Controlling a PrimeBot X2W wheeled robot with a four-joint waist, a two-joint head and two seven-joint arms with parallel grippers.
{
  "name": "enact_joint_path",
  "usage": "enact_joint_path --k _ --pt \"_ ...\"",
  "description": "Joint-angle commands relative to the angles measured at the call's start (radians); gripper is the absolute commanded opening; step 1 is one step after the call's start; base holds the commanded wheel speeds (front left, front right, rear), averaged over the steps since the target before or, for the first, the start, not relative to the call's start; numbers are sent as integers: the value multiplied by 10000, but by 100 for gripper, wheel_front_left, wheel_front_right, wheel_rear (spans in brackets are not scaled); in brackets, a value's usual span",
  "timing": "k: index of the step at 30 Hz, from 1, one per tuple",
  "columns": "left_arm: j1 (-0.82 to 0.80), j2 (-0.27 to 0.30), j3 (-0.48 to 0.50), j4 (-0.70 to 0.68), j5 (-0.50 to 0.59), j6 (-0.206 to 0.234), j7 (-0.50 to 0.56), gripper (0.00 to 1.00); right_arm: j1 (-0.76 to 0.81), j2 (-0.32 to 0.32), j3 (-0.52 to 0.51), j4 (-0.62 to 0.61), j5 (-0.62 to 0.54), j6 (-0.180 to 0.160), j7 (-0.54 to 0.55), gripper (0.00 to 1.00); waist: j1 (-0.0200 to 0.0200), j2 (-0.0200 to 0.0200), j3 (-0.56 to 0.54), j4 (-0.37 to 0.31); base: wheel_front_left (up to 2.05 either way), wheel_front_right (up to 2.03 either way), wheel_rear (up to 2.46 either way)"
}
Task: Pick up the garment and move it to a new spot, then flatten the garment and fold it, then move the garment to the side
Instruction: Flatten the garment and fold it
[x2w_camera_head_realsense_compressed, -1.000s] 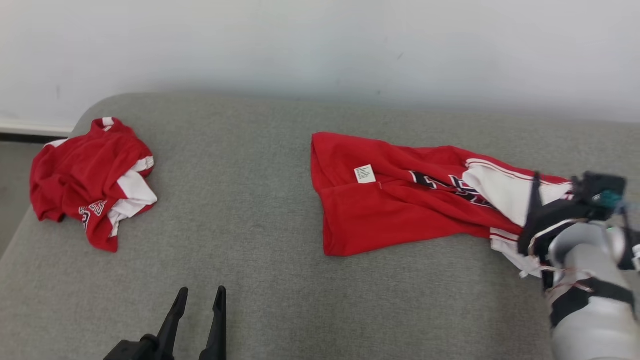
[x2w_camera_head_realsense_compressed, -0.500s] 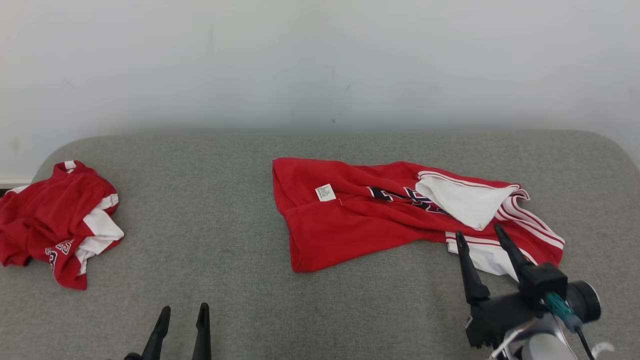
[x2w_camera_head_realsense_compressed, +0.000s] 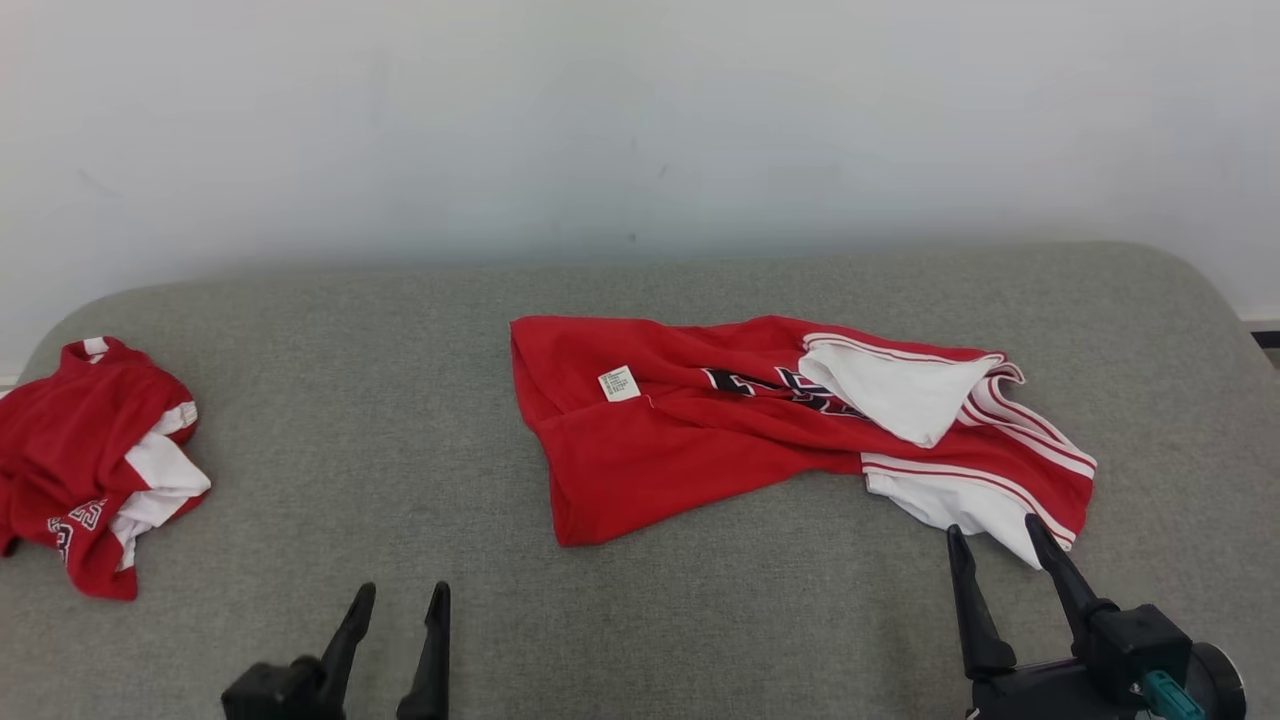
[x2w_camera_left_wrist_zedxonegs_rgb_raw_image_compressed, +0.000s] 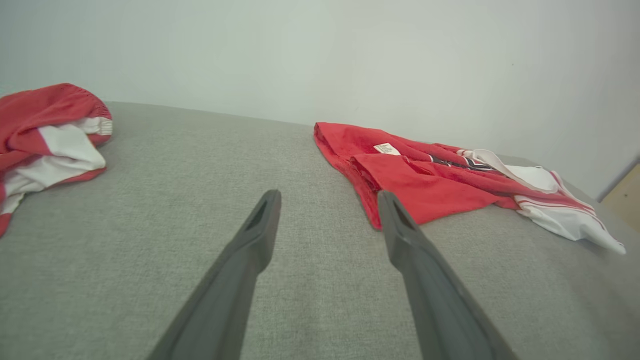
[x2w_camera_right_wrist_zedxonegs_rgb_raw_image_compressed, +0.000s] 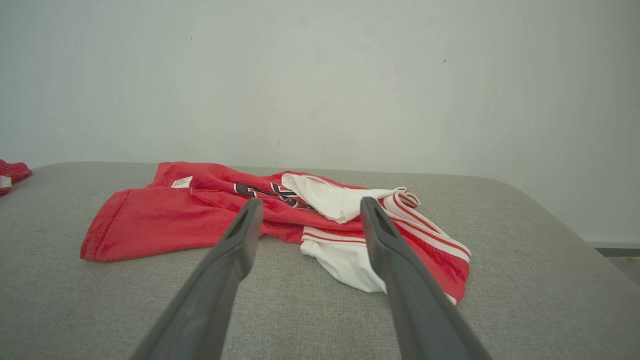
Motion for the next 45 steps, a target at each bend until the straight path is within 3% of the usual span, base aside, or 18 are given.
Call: enact_joint_path --k 1,7,12,18,32,33,35,36,38,39,45 --pt "-616 40 -72 365 -156 -30 229 100 75 49 48 -158 69 -22 65 100 1 1 214 -259 0 0 0" --pt "-2421 17 -236 1619 -737 -96 1419 100 -125 124 272 -458 99 -22 172 100 1 1 718 -700 0 0 0" --pt "-3959 -31 -91 3124 -1480 91 3178 100 -394 191 628 -437 153 -22 150 100 1 1 1280 -1251 0 0 0" --pt "-5108 -79 -135 4116 -2042 133 4162 100 -785 269 895 -284 231 -22 -4 100 1 1 1816 -1749 0 0 0" --pt "-6118 12 -289 5046 -2031 286 3735 100 -1155 359 999 140 235 -22 -287 100 1 1 2126 -2051 0 0 0" --pt "-6145 15 -289 5046 -2022 307 3626 95 -1146 364 973 161 235 -22 -292 100 1 1 2107 -2028 0 0 0" --pt "-6169 22 -329 5110 -1953 336 3503 69 -1129 371 951 210 217 -22 -318 100 1 1 2059 -1981 0 0 0" --pt "-6179 23 -351 5145 -1940 338 3472 45 -1133 374 952 232 212 -22 -326 100 1 1 2035 -1962 0 0 0" --pt "-6177 12 -382 5201 -2029 280 3453 23 -1154 376 959 285 208 -22 -336 100 1 1 1964 -1920 0 0 0" --pt "-6155 -3 -421 5240 -2094 220 3499 0 -1172 375 969 311 207 -22 -336 100 1 1 1926 -1905 0 0 0" --pt "-5943 -55 -692 5106 -2290 57 3037 0 -1109 346 939 361 180 -22 -289 100 1 1 1654 -1757 0 0 0"
